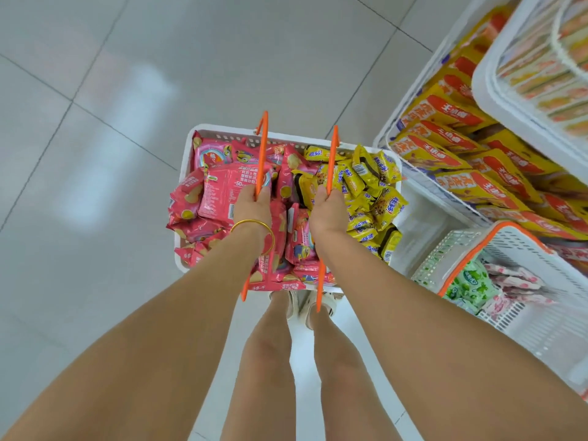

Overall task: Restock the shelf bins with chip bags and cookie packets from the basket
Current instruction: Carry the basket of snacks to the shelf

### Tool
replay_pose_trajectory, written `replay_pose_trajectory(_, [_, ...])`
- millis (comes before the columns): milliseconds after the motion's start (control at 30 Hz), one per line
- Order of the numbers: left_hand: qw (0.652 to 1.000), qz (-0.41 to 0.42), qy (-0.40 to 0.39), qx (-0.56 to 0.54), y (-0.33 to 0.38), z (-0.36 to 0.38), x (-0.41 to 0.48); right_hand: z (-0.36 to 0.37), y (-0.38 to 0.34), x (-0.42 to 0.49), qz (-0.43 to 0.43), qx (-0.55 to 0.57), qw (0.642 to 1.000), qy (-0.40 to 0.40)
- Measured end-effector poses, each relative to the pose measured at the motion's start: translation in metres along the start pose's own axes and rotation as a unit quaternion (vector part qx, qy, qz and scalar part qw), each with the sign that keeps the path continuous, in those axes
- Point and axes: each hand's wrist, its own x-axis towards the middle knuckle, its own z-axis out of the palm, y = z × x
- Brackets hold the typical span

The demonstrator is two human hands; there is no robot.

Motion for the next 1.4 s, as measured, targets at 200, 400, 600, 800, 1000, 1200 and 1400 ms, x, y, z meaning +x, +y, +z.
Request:
replay_pose_trajectory(200, [0.998,-0.033,0.031,-0.042,0.023,-0.063,0.01,0.026,-0.067,-0.022,-0.034,-0.074,0.996,-0.019])
replay_pose_trajectory(400, [0.995,-0.052,0.037,-0.082,0.061,-0.12,0.041,0.057,-0.147,-0.031,-0.058,-0.121,0.991,-0.025])
replay_pose_trajectory(600, [0.993,-0.04,0.05,-0.1,0.124,-0.165,0.079,0.081,-0.231,-0.015,-0.083,-0.126,0.988,-0.027])
replay_pose_trajectory(800, [0.99,-0.047,0.071,-0.113,0.211,-0.204,0.131,0.09,-0.333,0.02,-0.094,-0.118,0.988,-0.039])
replay_pose_trajectory(1000, [0.989,-0.036,0.082,-0.119,0.302,-0.222,0.185,0.085,-0.437,0.06,-0.112,-0.133,0.984,-0.03])
replay_pose_trajectory(1200, [0.99,-0.025,0.063,-0.124,0.399,-0.221,0.245,0.07,-0.535,0.115,-0.108,-0.13,0.986,-0.006])
replay_pose_trajectory(1400, [0.993,0.001,0.037,-0.116,0.5,-0.207,0.302,0.044,-0.621,0.181,-0.102,-0.11,0.988,0.022])
